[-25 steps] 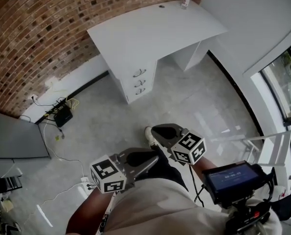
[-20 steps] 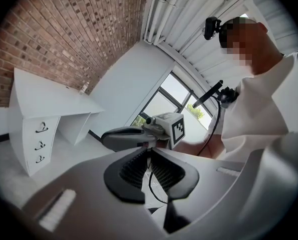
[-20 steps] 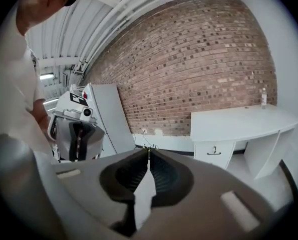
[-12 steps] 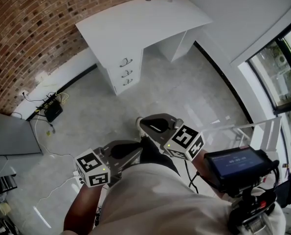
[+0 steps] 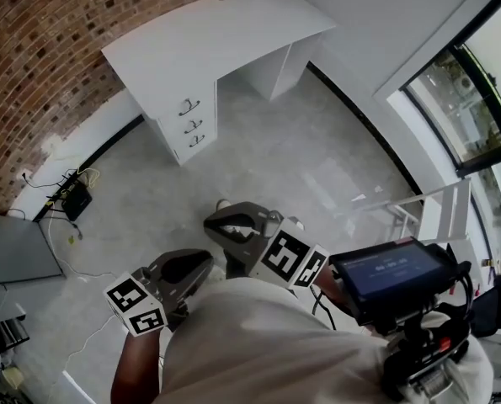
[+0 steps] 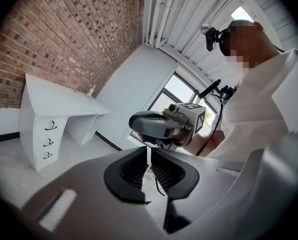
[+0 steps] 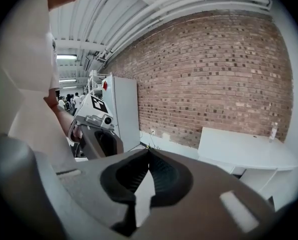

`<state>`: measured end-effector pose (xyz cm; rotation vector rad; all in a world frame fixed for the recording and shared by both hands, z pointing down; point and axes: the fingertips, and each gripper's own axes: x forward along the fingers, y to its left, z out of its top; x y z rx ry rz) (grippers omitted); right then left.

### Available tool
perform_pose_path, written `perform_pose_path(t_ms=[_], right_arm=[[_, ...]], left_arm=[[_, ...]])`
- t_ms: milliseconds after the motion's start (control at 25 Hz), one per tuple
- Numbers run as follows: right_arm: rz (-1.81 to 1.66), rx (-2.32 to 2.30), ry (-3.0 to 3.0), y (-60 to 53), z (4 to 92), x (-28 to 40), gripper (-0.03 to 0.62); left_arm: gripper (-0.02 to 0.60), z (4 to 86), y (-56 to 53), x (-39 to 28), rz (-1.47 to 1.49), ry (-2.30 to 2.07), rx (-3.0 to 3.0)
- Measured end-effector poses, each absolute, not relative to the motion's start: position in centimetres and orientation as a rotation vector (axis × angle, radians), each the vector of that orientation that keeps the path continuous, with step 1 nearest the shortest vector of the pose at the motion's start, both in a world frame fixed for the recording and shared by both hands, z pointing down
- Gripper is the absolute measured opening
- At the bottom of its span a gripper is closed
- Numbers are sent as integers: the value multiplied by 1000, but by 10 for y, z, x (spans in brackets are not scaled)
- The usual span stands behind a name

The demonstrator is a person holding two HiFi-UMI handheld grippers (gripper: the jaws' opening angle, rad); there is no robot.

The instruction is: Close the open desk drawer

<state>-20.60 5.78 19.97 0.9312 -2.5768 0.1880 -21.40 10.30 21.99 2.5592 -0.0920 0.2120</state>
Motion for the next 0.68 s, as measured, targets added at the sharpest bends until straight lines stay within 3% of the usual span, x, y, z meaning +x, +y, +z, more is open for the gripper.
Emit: perform_pose_path(t_ms=[680], right_arm=[[11, 954, -2491, 32, 206, -185, 3]], left_arm=[[29, 236, 72, -192, 236, -61, 2531]])
